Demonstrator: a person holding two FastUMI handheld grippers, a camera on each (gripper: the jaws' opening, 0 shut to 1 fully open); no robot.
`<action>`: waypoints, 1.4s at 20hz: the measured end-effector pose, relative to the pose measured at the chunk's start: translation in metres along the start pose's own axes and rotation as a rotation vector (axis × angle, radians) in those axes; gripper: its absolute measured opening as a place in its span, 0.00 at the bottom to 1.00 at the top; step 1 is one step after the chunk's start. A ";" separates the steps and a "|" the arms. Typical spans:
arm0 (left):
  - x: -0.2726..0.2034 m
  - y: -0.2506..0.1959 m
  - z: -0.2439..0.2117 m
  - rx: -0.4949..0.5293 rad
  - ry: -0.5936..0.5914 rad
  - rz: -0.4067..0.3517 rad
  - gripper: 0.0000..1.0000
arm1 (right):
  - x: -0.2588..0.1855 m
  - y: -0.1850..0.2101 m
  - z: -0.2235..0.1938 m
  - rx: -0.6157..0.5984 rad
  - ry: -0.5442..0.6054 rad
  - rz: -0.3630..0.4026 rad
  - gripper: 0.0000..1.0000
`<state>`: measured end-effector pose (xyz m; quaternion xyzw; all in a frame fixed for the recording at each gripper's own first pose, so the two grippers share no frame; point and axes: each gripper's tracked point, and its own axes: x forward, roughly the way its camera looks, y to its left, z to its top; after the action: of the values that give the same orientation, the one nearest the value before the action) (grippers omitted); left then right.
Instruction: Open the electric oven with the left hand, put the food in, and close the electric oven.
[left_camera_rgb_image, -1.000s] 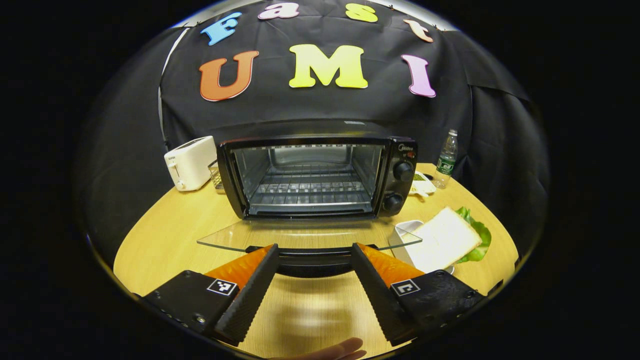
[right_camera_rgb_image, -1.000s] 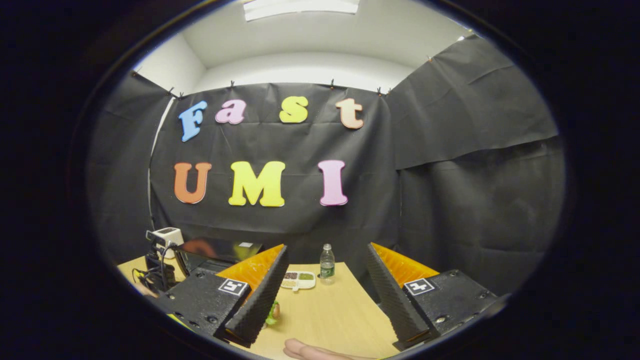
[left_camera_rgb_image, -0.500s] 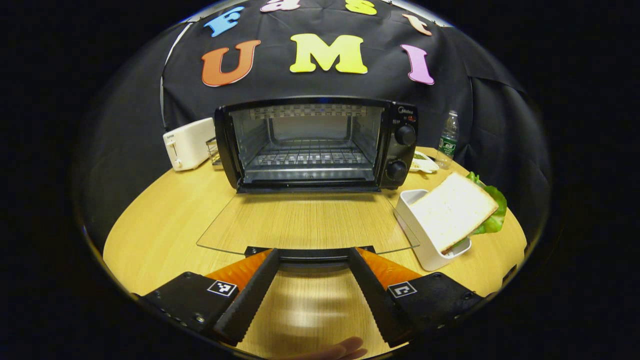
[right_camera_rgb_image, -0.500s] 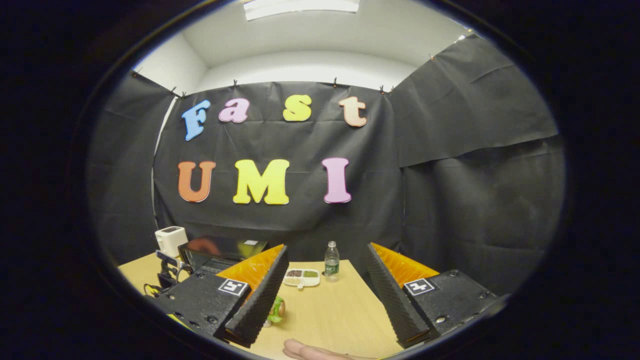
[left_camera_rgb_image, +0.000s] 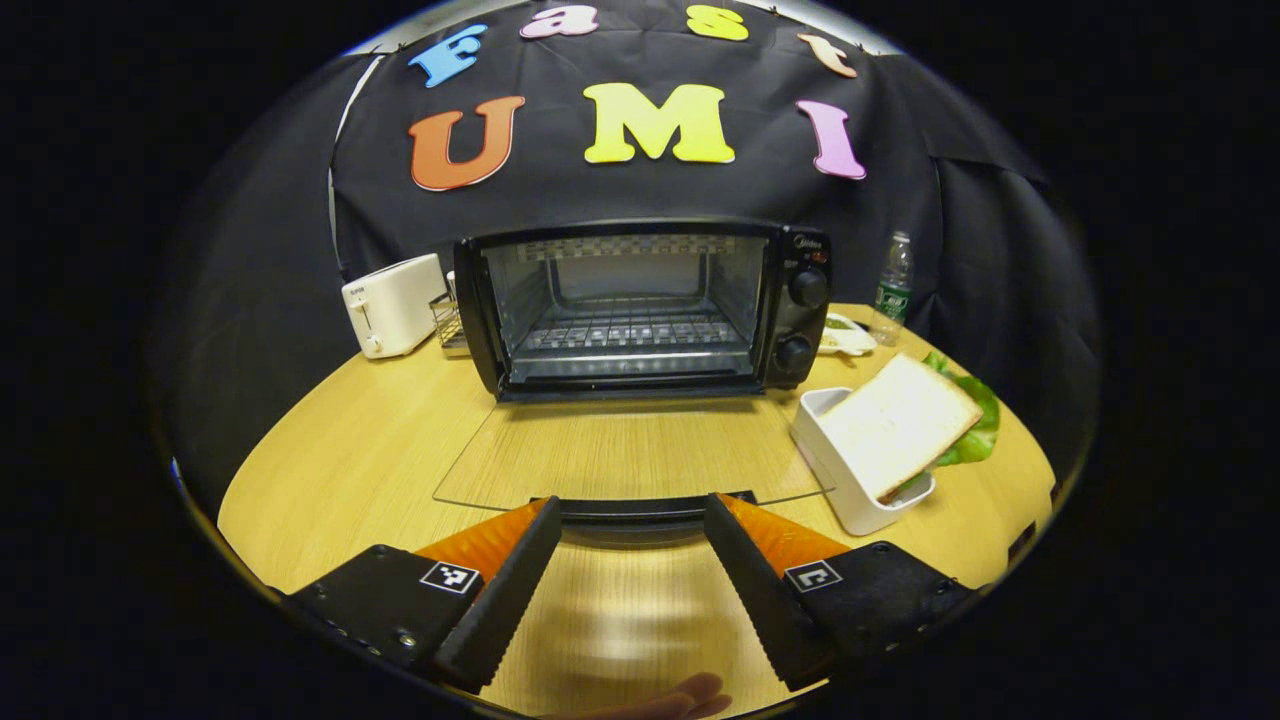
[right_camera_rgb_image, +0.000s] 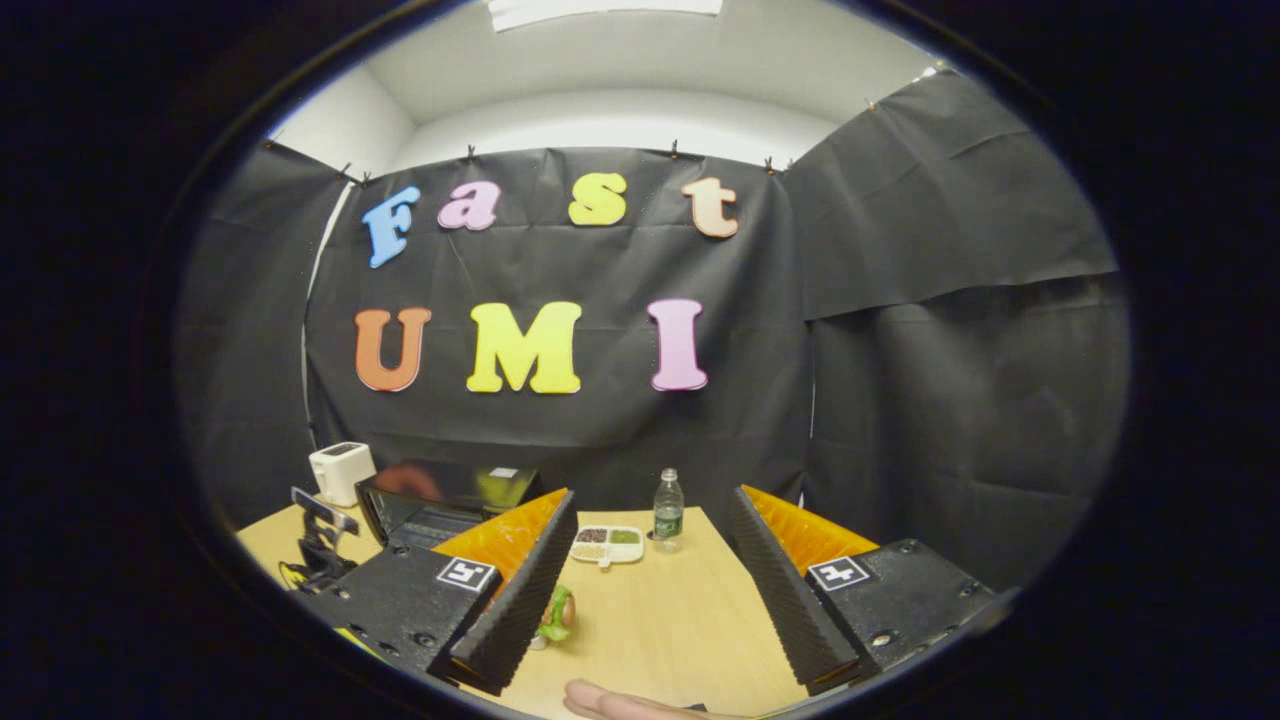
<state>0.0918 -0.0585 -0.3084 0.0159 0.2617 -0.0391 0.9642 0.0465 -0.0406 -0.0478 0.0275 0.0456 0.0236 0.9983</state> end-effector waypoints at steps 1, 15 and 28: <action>-0.012 -0.001 0.013 0.003 -0.034 -0.008 0.95 | 0.004 0.000 0.000 -0.008 0.006 -0.003 0.98; -0.169 0.009 0.207 -0.002 -0.483 0.007 0.95 | 0.118 0.042 -0.093 0.021 0.415 0.187 0.99; -0.193 0.011 0.211 -0.016 -0.525 0.075 0.95 | 0.162 0.122 -0.247 0.216 1.085 0.637 0.95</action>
<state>0.0325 -0.0456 -0.0288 0.0071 0.0023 -0.0042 1.0000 0.1798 0.1022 -0.3010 0.1244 0.5365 0.3252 0.7688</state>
